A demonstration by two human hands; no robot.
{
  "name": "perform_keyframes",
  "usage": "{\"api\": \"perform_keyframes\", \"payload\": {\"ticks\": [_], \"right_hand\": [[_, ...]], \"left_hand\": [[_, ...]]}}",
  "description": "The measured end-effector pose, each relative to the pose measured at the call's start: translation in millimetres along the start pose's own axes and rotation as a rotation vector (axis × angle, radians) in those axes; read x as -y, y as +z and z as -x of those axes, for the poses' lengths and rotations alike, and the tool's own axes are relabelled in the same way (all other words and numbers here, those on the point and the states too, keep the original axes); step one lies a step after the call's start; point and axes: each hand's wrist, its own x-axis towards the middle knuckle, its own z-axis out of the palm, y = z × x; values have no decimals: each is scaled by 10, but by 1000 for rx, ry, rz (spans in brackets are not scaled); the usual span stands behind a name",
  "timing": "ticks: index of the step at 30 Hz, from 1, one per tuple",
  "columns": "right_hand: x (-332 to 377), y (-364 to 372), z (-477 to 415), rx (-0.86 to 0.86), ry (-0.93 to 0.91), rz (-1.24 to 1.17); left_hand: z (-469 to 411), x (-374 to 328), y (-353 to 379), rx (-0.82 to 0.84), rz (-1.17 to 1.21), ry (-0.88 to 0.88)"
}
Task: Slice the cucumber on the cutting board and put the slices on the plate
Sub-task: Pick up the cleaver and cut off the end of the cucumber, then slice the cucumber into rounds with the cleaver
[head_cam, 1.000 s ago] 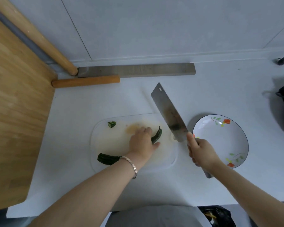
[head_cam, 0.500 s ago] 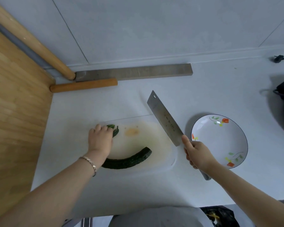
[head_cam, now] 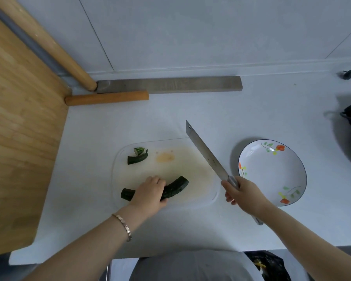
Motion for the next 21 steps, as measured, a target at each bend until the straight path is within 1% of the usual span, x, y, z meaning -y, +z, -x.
{"api": "perform_keyframes", "payload": {"ticks": [2, 4, 6, 7, 9, 11, 13, 15, 18, 19, 21], "right_hand": [[-17, -11, 16, 17, 4, -26], [-10, -28, 21, 2, 19, 9], [8, -37, 11, -33, 33, 33], [21, -36, 7, -44, 45, -4], [46, -38, 17, -47, 83, -124], [66, -43, 46, -43, 113, -205], [52, -46, 63, -47, 124, -232], [28, -42, 72, -52, 131, -227], [2, -27, 69, -49, 149, -205], [-2, -25, 66, -46, 153, -199], [-7, -25, 57, -43, 158, -197]], "left_hand": [[-4, -58, -28, -52, 58, -51], [-51, -88, -77, -138, 70, -117], [-141, -79, -95, -203, -55, -165], [-184, -69, -94, -206, -127, -189], [-244, -79, -77, -149, -201, -232], [-296, -120, -22, -87, -210, -247], [-330, -203, 42, -47, -216, -226], [-346, -277, 91, -45, -210, -213], [-327, -296, 72, -78, -100, -205], [-312, -279, 50, -85, -30, -217], [-265, -267, -45, -135, 188, -236]]}}
